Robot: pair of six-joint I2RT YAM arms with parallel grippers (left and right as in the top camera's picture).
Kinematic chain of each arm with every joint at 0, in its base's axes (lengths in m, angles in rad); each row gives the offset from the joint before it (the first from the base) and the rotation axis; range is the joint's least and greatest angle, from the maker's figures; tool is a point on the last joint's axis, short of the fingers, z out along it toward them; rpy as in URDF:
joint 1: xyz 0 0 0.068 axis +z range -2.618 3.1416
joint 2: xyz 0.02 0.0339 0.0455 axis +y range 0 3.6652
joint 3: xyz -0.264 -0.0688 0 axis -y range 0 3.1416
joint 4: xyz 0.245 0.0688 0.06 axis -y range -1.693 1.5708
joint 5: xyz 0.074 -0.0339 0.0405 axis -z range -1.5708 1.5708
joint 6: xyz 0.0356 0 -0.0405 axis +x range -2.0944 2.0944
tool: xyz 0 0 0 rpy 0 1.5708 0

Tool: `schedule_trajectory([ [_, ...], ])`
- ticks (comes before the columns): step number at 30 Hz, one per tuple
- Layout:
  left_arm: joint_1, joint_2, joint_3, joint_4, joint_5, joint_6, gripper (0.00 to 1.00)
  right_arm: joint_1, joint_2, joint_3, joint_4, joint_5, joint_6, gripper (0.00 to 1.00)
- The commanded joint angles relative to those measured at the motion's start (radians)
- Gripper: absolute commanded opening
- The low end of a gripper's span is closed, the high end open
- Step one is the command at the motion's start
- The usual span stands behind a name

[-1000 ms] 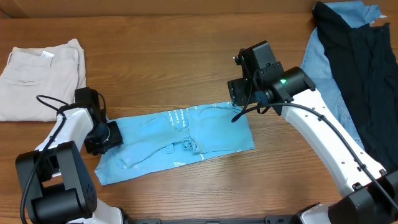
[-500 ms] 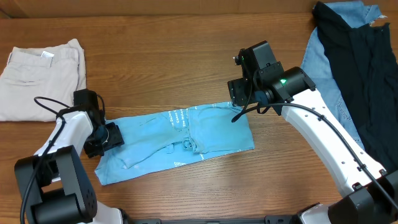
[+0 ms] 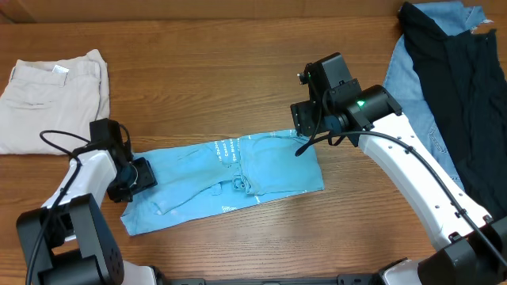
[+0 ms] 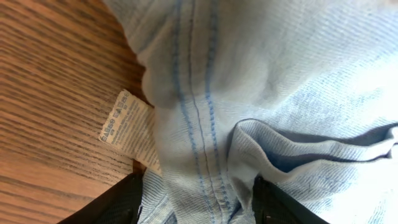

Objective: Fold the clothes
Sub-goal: 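Fold the strip's left end rightward over the bundle with the left gripper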

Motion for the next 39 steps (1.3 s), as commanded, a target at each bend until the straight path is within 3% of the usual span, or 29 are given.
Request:
schedule_trajectory([
  [1, -0.006, 0.143, -0.137, 0.111, -0.057, -0.023, 0.6, -0.004, -0.001, 0.007, 0.003, 0.013, 0.001, 0.72],
  [7, -0.006, 0.143, -0.143, 0.113, -0.004, -0.022, 0.43, -0.004, -0.001, 0.007, 0.003, 0.013, 0.001, 0.72],
  [11, -0.006, 0.143, -0.131, 0.11, 0.022, -0.003, 0.22, -0.004, -0.001, 0.007, 0.003, 0.013, 0.001, 0.71],
  [14, -0.006, 0.143, -0.096, 0.076, 0.022, -0.005, 0.13, -0.004, -0.001, 0.007, 0.006, 0.013, 0.001, 0.71],
  [21, 0.042, 0.141, 0.143, -0.106, 0.013, -0.004, 0.11, -0.04, -0.001, 0.008, 0.013, 0.059, 0.06, 0.71],
  [29, 0.138, 0.141, 0.425, -0.269, 0.01, 0.022, 0.15, -0.193, -0.001, 0.007, 0.016, 0.061, 0.06, 0.73],
  [34, 0.151, 0.141, 0.579, -0.344, -0.077, 0.03, 0.16, -0.256, -0.001, 0.007, 0.008, 0.046, 0.045, 0.73],
  [39, 0.139, 0.141, 0.748, -0.478, -0.026, 0.029, 0.15, -0.264, -0.001, 0.006, 0.008, 0.046, 0.045, 0.73],
])
